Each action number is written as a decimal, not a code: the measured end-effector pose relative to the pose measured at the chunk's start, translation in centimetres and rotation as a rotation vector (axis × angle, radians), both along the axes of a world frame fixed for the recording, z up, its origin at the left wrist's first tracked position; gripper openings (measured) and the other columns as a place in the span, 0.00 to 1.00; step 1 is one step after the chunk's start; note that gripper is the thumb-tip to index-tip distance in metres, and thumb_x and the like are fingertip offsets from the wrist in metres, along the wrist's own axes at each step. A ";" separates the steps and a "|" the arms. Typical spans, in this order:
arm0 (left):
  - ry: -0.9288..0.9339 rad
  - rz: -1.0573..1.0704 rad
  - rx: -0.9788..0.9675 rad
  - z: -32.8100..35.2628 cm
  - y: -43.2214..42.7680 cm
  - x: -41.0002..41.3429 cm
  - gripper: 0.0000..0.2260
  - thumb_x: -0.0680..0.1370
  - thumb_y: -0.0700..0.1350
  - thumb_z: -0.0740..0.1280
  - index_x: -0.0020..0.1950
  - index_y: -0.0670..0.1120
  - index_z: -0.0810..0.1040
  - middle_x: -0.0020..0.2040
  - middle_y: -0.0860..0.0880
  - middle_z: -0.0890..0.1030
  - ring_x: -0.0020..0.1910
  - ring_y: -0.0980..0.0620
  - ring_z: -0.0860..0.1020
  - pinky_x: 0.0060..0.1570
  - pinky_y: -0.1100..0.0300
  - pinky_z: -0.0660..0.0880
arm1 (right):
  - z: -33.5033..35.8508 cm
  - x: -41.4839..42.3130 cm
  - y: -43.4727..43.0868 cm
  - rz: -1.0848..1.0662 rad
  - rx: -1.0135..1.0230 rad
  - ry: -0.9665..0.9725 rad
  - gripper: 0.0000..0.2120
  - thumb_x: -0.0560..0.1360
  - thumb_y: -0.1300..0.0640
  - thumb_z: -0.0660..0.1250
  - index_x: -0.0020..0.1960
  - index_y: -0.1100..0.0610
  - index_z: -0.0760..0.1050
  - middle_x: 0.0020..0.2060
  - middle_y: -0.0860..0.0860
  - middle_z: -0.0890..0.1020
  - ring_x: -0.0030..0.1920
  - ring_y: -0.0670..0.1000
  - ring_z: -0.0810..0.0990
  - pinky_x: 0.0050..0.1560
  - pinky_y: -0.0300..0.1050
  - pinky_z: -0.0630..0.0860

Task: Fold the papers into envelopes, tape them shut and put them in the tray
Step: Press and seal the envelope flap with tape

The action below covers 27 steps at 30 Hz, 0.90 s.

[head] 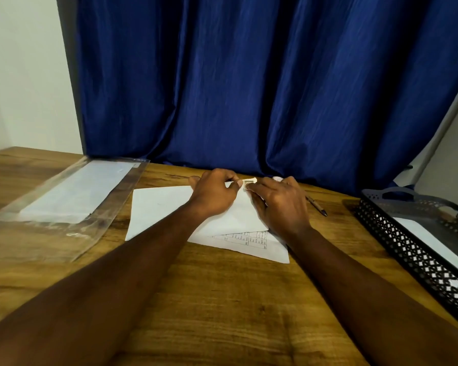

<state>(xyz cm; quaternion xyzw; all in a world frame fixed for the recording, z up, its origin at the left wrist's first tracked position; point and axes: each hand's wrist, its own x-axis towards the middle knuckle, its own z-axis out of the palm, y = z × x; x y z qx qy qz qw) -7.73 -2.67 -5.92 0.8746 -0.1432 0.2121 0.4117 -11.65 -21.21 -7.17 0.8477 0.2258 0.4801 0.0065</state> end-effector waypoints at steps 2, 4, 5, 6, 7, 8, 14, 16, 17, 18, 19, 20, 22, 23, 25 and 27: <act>-0.009 0.026 0.036 0.2 0.0 -0.4 0.07 0.83 0.53 0.68 0.54 0.54 0.84 0.56 0.57 0.84 0.61 0.54 0.76 0.63 0.51 0.57 | 0.1 0.0 0.0 0.003 -0.008 0.002 0.09 0.80 0.56 0.73 0.59 0.53 0.87 0.52 0.50 0.88 0.44 0.52 0.84 0.45 0.49 0.69; -0.016 0.033 0.044 0.3 -0.1 -0.5 0.08 0.83 0.54 0.68 0.54 0.54 0.85 0.56 0.58 0.84 0.61 0.54 0.75 0.59 0.52 0.54 | 0.0 -0.1 0.0 0.006 -0.012 0.009 0.09 0.81 0.56 0.73 0.60 0.53 0.86 0.52 0.50 0.88 0.45 0.52 0.84 0.46 0.48 0.68; -0.018 0.033 0.036 0.3 -0.1 -0.6 0.08 0.83 0.54 0.67 0.54 0.53 0.85 0.56 0.57 0.84 0.61 0.54 0.76 0.59 0.51 0.54 | 0.1 -0.1 0.0 0.008 -0.013 0.013 0.09 0.81 0.56 0.73 0.60 0.52 0.86 0.52 0.49 0.88 0.46 0.52 0.84 0.46 0.48 0.68; -0.017 0.034 0.025 0.3 -0.1 -0.6 0.08 0.83 0.54 0.67 0.54 0.53 0.85 0.56 0.57 0.84 0.61 0.54 0.76 0.60 0.50 0.55 | 0.1 -0.1 0.0 0.009 -0.013 0.016 0.09 0.81 0.56 0.73 0.60 0.52 0.86 0.53 0.49 0.88 0.46 0.52 0.84 0.46 0.48 0.68; -0.018 0.033 0.015 0.3 -0.1 -0.5 0.09 0.83 0.55 0.67 0.54 0.53 0.85 0.56 0.57 0.84 0.60 0.53 0.76 0.61 0.50 0.56 | 0.1 -0.2 0.0 0.009 -0.013 0.018 0.09 0.81 0.55 0.73 0.60 0.52 0.86 0.53 0.49 0.88 0.46 0.52 0.84 0.47 0.48 0.68; -0.020 0.032 0.007 0.2 -0.1 -0.5 0.09 0.83 0.56 0.67 0.53 0.54 0.85 0.55 0.57 0.84 0.60 0.53 0.77 0.62 0.49 0.57 | 0.1 -0.2 0.0 0.008 -0.010 0.020 0.09 0.81 0.55 0.72 0.61 0.52 0.86 0.52 0.49 0.89 0.46 0.52 0.84 0.47 0.48 0.67; -0.039 0.000 -0.020 -0.1 0.2 -0.1 0.13 0.81 0.62 0.67 0.47 0.56 0.85 0.48 0.60 0.85 0.56 0.56 0.78 0.65 0.40 0.65 | 0.3 -0.3 0.1 0.029 -0.007 0.030 0.10 0.81 0.54 0.72 0.62 0.50 0.86 0.52 0.48 0.89 0.47 0.52 0.85 0.46 0.50 0.70; -0.054 0.012 -0.011 -0.2 0.1 -0.2 0.12 0.81 0.61 0.68 0.47 0.56 0.85 0.48 0.61 0.84 0.56 0.57 0.78 0.62 0.44 0.62 | 0.3 -0.4 0.1 0.028 -0.010 0.034 0.11 0.81 0.54 0.72 0.63 0.49 0.86 0.52 0.48 0.89 0.46 0.52 0.84 0.46 0.50 0.69; -0.062 0.018 -0.006 -0.2 0.1 -0.2 0.11 0.81 0.60 0.68 0.47 0.56 0.85 0.48 0.61 0.84 0.56 0.58 0.77 0.60 0.46 0.60 | 0.4 -0.4 0.1 0.031 -0.011 0.036 0.11 0.82 0.54 0.72 0.63 0.49 0.85 0.52 0.48 0.89 0.46 0.52 0.84 0.46 0.50 0.69; -0.068 0.023 0.001 -0.2 0.0 -0.3 0.11 0.81 0.60 0.68 0.47 0.56 0.85 0.48 0.62 0.84 0.56 0.58 0.77 0.58 0.48 0.58 | 0.4 -0.4 0.1 0.034 -0.013 0.038 0.11 0.82 0.54 0.72 0.63 0.48 0.85 0.53 0.48 0.89 0.46 0.52 0.84 0.46 0.50 0.68; -0.072 0.027 0.007 -0.2 0.0 -0.3 0.10 0.81 0.60 0.69 0.47 0.56 0.84 0.48 0.62 0.83 0.55 0.59 0.76 0.57 0.49 0.57 | 0.4 -0.4 0.1 0.036 -0.016 0.043 0.10 0.82 0.54 0.72 0.62 0.48 0.85 0.53 0.48 0.89 0.46 0.52 0.84 0.46 0.50 0.68; -0.076 0.029 0.009 -0.2 0.0 -0.2 0.10 0.81 0.60 0.69 0.47 0.56 0.84 0.48 0.62 0.83 0.55 0.59 0.76 0.56 0.50 0.56 | 0.5 -0.5 0.1 0.039 -0.020 0.047 0.10 0.82 0.54 0.72 0.62 0.48 0.86 0.53 0.48 0.89 0.46 0.52 0.84 0.45 0.50 0.67; -0.084 0.035 0.004 -0.3 0.0 -0.1 0.10 0.81 0.60 0.68 0.47 0.56 0.85 0.47 0.62 0.83 0.54 0.60 0.76 0.56 0.50 0.57 | 0.6 -0.6 0.2 0.038 -0.026 0.056 0.10 0.81 0.54 0.72 0.61 0.49 0.86 0.53 0.48 0.89 0.46 0.52 0.83 0.46 0.49 0.66; -0.088 0.038 -0.001 -0.3 0.0 0.0 0.11 0.81 0.60 0.68 0.46 0.56 0.85 0.47 0.62 0.83 0.54 0.60 0.75 0.56 0.50 0.57 | 0.7 -0.6 0.2 0.034 -0.028 0.063 0.10 0.81 0.54 0.72 0.61 0.49 0.86 0.53 0.48 0.88 0.46 0.52 0.83 0.46 0.48 0.65; -0.097 0.040 -0.005 -0.3 0.0 0.0 0.11 0.81 0.60 0.68 0.47 0.56 0.84 0.46 0.61 0.83 0.53 0.60 0.75 0.56 0.50 0.56 | 0.7 -0.6 0.3 0.027 -0.034 0.080 0.10 0.81 0.55 0.72 0.61 0.49 0.86 0.53 0.48 0.88 0.46 0.51 0.83 0.46 0.47 0.62; -0.107 0.046 0.003 -0.4 0.0 0.1 0.12 0.81 0.60 0.67 0.47 0.55 0.84 0.47 0.61 0.84 0.53 0.60 0.75 0.55 0.51 0.55 | 0.7 -0.6 0.2 0.020 -0.046 0.104 0.10 0.81 0.55 0.72 0.62 0.49 0.85 0.53 0.48 0.87 0.46 0.51 0.82 0.47 0.47 0.60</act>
